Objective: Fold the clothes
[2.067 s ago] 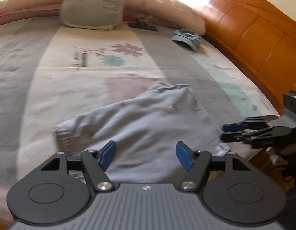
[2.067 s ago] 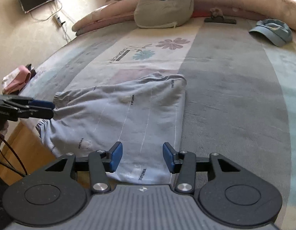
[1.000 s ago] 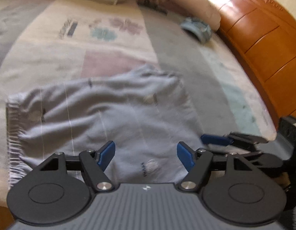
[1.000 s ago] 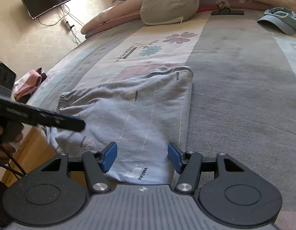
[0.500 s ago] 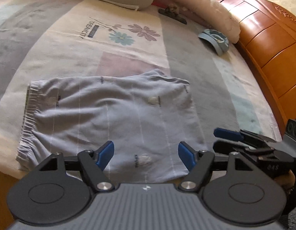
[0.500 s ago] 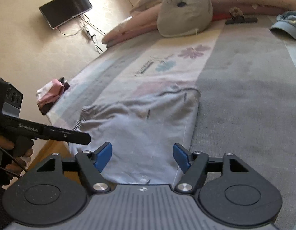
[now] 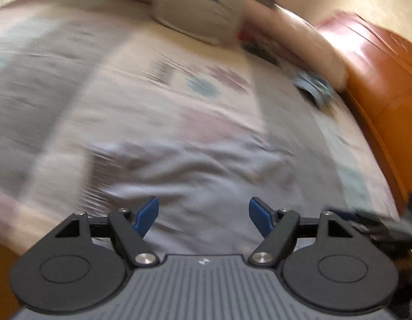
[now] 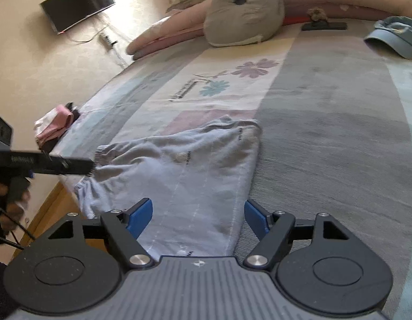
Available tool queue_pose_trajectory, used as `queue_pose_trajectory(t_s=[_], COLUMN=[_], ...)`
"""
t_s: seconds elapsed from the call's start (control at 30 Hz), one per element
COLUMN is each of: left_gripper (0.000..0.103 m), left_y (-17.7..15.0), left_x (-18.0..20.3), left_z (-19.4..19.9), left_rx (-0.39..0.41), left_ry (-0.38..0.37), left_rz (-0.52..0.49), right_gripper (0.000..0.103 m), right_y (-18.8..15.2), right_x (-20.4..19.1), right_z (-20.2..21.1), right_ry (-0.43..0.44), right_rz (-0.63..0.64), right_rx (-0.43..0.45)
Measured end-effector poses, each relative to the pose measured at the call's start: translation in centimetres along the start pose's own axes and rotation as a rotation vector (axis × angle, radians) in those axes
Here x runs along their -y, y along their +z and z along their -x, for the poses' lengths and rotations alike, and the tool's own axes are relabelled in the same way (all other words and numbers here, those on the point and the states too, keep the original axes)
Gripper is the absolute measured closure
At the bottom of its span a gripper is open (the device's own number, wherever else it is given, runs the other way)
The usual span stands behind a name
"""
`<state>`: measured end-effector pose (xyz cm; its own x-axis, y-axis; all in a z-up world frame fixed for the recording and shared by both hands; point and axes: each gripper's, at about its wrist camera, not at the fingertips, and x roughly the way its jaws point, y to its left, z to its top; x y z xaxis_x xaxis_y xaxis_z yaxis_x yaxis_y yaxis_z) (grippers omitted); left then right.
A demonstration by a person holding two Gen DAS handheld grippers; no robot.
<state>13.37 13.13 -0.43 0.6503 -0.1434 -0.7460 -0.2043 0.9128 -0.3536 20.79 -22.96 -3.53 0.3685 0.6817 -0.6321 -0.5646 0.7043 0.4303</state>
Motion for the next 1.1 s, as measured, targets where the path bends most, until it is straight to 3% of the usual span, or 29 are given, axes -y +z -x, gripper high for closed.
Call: queue_pose_trajectory(t_s=[0.1, 0.3, 0.77, 1.0, 1.1], left_gripper=[0.028, 0.028, 0.023, 0.023, 0.022], left_y=[0.5, 0.4, 3.6, 3.2, 3.6], left_x=[-4.2, -10.0, -14.1, -16.5, -16.2], left_z=[0.0, -2.9, -7.8, -9.7, -10.5], left_rx=[-0.011, -0.161, -0.289, -0.447, -0.501], left_ry=[0.005, -0.102, -0.463, -0.625, -0.648], left_rz=[0.080, 0.202, 0.266, 0.401, 0.373], right_gripper=[0.021, 0.018, 0.018, 0.018, 0.018], right_y=[0.1, 0.9, 3.7, 4.5, 4.7], right_x=[0.1, -1.0, -5.6, -7.6, -7.9], right_z=[-0.1, -1.1, -6.0, -6.5, -6.2], right_ry=[-0.035, -0.057, -0.172, -0.217, -0.234], right_rz=[-0.031, -0.110, -0.144, -0.139, -0.145], right_rx=[0.011, 0.010, -0.009, -0.015, -0.007])
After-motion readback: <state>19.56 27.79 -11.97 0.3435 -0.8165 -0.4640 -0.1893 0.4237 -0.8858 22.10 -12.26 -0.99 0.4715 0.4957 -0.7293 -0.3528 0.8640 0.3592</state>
